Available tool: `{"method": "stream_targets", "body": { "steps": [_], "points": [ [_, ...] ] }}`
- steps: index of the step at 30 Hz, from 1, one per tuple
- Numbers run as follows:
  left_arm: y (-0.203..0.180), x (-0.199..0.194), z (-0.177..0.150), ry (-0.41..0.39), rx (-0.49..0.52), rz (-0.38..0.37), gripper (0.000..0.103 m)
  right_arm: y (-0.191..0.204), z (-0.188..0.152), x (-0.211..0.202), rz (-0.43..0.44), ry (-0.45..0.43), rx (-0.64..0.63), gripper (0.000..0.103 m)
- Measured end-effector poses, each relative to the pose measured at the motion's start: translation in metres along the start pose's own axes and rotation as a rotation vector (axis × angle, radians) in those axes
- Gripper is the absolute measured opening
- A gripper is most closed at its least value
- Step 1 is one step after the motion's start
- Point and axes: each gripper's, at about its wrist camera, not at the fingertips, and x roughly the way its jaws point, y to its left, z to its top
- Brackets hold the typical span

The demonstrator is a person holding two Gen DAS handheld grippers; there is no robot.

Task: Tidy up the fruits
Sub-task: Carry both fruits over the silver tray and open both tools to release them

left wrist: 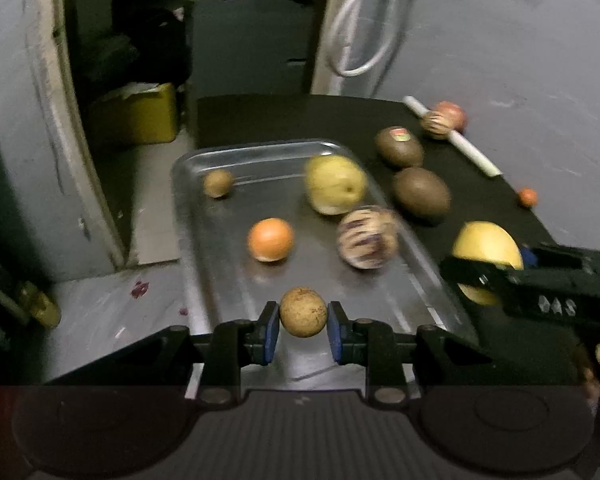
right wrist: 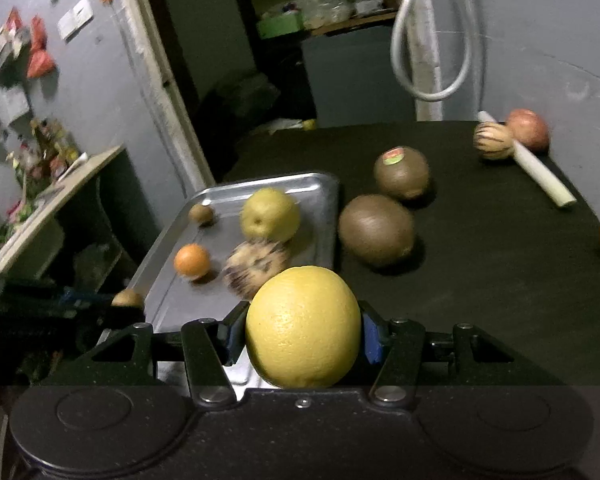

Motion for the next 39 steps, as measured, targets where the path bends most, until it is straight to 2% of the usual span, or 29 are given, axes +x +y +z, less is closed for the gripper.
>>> {"method": "stream_targets", "body": {
  "steps": [8,16,28,30,32,36,39],
  "points": [
    [0.020,0.007,0.002,0.007,-0.013,-0.019,0.028,0.034,-0.011,0.010,-0.043,0.049,-0.138,0.057],
    [0.027,0.024,0.005,0.040,-0.009,-0.022,0.028,0.051,-0.019,0.022,-0.084,0.093,-0.258,0.057],
    [0.030,0.031,0.002,0.064,0.009,-0.038,0.028,0.063,-0.022,0.030,-0.104,0.117,-0.291,0.058],
    [0.031,0.030,0.002,0.065,0.005,-0.041,0.032,0.064,-0.022,0.030,-0.104,0.120,-0.291,0.058],
    [0.032,0.029,0.002,0.065,0.003,-0.039,0.040,0.064,-0.022,0.028,-0.103,0.115,-0.285,0.060],
    [0.034,0.025,0.003,0.057,-0.026,-0.051,0.054,0.062,-0.018,0.018,-0.096,0.085,-0.269,0.070],
    [0.033,0.017,0.005,0.037,-0.046,-0.056,0.068,0.058,-0.017,0.003,-0.094,0.054,-0.240,0.077]
  ]
}}
